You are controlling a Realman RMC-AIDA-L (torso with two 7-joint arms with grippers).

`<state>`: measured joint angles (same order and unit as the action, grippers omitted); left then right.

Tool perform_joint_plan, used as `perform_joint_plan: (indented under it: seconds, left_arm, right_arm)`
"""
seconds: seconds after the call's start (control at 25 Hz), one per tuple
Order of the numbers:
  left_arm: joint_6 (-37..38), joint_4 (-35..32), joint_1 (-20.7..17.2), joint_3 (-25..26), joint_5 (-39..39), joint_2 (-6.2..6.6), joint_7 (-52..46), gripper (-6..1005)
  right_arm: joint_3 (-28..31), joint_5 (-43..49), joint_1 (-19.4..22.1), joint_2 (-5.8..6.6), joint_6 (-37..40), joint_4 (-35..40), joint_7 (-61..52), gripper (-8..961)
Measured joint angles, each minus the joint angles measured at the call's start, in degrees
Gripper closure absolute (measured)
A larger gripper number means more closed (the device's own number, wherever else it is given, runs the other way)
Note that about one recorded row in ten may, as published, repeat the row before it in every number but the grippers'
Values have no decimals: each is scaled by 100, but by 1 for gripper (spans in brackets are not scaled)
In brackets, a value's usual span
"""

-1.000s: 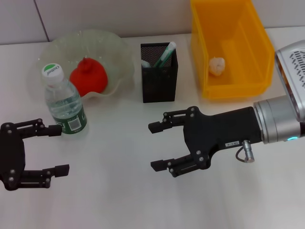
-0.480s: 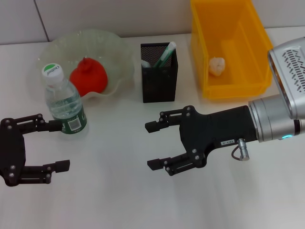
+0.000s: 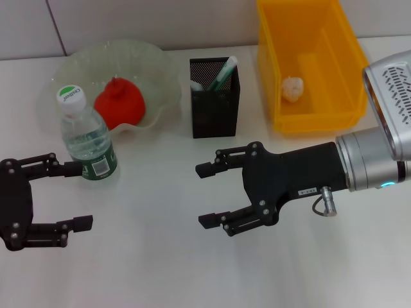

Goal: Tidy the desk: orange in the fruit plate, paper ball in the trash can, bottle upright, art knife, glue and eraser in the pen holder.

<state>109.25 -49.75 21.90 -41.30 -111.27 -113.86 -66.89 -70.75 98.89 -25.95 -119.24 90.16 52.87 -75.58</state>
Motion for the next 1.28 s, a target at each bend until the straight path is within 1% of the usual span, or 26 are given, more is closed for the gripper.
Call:
perform_joint_plan:
  seconds: [0.36, 0.56, 0.8, 0.88, 0.92, 0.96, 1.08, 1.12, 1.28]
  left_arm:
    - [0, -8, -12, 0, 0, -11, 1, 167]
    - [-4, -8, 61, -34, 0, -90, 1, 167]
    - [-19, -8, 181, -45, -8, -166, 1, 167]
    - [-18, -8, 201, -44, -15, -179, 1, 167]
    - [-17, -8, 220, -47, -22, -193, 1, 167]
    - [-15, -8, 267, -64, -38, -229, -1, 167]
    - [-20, -8, 281, -100, -41, -249, -2, 167]
    - [-32, -8, 286, -180, -43, -279, -2, 167]
    - [-43, -8, 295, -260, -44, -320, -7, 167]
  right_arm:
    - [18, -6, 22, -3, 51, 5, 10, 178]
    - [80, -9, 132, 6, 148, 61, 29, 178]
    - [191, -11, 443, 19, 300, 327, 46, 178]
    - [307, -11, 555, 17, 427, 394, 46, 178]
    - [535, -11, 657, 13, 607, 432, 54, 178]
    - [535, -11, 657, 13, 607, 432, 54, 178]
    - [825, -11, 775, 12, 849, 477, 81, 178]
    - [931, -11, 840, 12, 937, 515, 104, 178]
    - [993, -3, 902, 13, 1005, 567, 122, 178]
